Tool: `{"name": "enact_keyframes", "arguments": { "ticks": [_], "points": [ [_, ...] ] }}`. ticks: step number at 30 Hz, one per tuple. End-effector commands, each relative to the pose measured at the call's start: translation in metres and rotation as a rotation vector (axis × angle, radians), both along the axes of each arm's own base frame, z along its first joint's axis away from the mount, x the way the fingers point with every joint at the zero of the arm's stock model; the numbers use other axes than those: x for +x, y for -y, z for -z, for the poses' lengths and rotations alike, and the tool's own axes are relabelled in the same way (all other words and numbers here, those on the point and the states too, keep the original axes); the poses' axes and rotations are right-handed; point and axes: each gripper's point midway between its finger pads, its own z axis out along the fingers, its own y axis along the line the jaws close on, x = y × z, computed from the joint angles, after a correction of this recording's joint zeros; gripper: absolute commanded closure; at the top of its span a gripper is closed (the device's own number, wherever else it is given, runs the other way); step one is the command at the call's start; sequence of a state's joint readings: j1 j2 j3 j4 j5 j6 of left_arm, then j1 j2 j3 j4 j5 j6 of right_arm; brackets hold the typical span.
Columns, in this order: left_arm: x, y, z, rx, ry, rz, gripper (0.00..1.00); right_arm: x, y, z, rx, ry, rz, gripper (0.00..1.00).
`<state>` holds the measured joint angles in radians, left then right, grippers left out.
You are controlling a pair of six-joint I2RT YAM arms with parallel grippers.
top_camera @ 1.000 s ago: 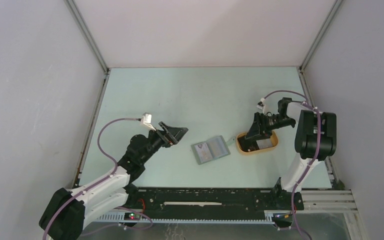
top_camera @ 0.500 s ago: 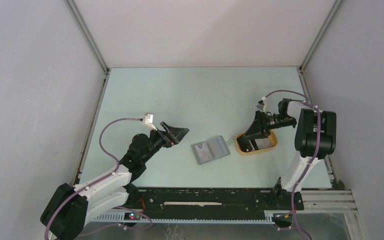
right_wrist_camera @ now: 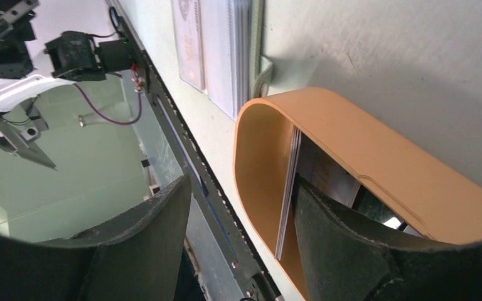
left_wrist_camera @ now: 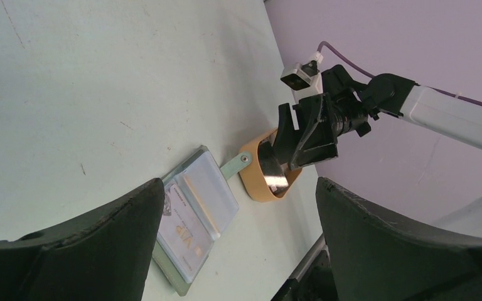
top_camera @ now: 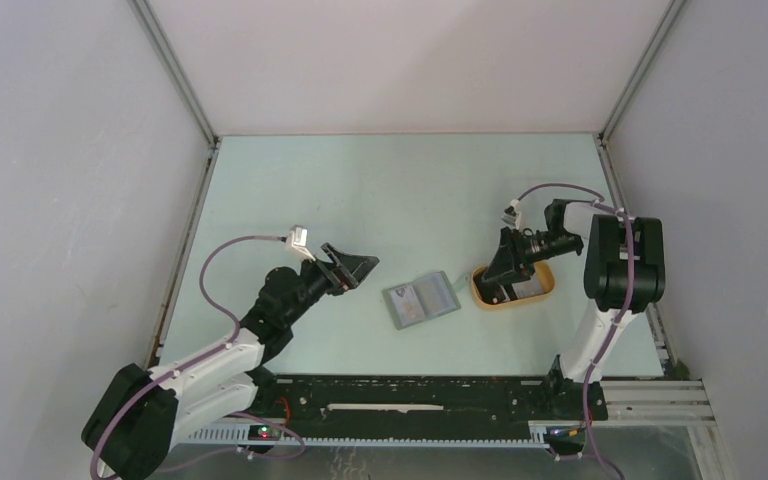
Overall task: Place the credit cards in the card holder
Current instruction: Pick up the credit card from the storage box.
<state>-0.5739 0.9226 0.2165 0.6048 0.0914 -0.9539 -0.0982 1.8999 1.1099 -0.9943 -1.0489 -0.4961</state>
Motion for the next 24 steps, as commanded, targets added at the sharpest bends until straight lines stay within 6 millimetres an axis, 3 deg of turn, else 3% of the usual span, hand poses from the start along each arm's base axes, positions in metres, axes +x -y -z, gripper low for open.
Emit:
{"name": "enact_keyframes", "arguments": {
  "ticks": [1,9,24],
  "points": [
    [0.0,0.006,-0.017,-0.034,0.04,0.02,0.05,0.004,0.001,0.009,-0.087,0.012,-0.035,0.32],
    [0.0,0.005,-0.016,-0.035,0.036,0.018,0.06,0.004,0.002,0.015,-0.148,0.023,-0.057,0.35],
    [0.001,0.007,-0.014,-0.034,0.025,0.022,0.06,0.009,0.009,-0.003,-0.099,0.067,-0.018,0.4]
  ]
}}
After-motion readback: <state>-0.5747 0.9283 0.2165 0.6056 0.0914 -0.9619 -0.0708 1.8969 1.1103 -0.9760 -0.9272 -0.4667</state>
